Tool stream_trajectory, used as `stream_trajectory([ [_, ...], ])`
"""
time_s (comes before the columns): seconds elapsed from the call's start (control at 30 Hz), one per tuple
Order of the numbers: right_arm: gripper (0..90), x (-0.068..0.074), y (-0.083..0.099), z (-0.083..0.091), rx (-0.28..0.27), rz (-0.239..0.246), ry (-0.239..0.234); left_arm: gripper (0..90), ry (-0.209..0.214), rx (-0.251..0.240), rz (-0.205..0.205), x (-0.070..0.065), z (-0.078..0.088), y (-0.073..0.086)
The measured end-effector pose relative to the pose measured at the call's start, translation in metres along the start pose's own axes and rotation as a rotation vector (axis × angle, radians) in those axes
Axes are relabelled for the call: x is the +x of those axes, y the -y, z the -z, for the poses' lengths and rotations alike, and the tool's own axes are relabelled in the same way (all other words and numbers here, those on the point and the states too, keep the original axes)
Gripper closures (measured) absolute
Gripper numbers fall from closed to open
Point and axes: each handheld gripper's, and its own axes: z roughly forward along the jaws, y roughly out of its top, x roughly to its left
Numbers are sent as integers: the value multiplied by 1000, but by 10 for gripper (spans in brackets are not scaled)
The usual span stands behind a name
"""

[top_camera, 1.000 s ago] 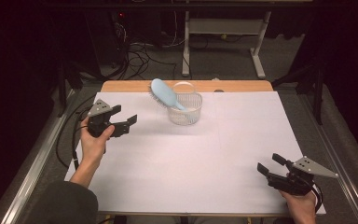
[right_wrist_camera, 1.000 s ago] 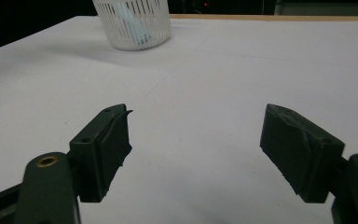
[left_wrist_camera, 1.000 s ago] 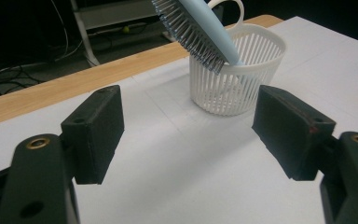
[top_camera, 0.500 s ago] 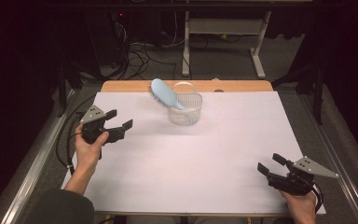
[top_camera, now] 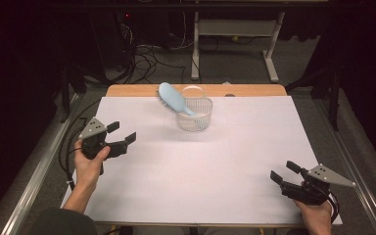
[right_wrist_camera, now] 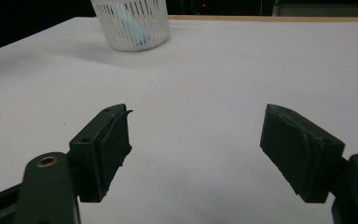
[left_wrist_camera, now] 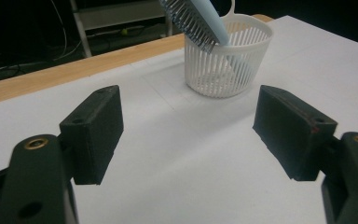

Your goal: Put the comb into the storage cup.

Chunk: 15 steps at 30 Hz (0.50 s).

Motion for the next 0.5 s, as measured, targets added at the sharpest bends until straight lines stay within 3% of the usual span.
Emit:
stream_trajectory([
  [0.5,243,0,0,0,-2,-2,1,249,-2,-12,28,3,11,13],
])
